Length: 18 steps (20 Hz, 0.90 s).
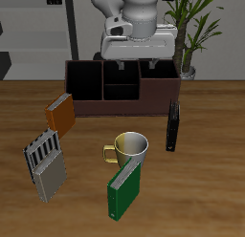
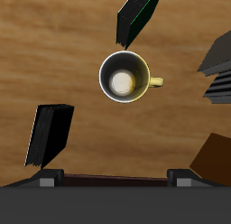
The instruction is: Place the yellow book into the back desk caddy's left compartment
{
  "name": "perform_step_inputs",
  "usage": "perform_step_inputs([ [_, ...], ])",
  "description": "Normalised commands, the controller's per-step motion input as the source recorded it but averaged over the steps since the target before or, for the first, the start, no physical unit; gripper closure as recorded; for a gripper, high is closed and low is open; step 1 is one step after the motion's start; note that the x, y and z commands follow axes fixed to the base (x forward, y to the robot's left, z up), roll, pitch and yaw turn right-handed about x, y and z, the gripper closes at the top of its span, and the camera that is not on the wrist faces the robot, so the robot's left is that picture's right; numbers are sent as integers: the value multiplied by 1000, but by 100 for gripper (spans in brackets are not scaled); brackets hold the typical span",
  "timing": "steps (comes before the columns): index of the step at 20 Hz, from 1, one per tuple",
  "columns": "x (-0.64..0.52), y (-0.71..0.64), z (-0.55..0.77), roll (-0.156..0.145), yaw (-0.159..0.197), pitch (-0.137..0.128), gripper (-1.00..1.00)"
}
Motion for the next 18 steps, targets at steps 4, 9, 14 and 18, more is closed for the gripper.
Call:
perform_step_inputs([
  [4,143,83,29,35,37,-4,-100],
  [9,287,-155,80,5,-19,3,-100],
  [14,330,-324,147,-6,-40,-15,-100],
  [18,415,-543,75,-41,-16,-4,-100],
])
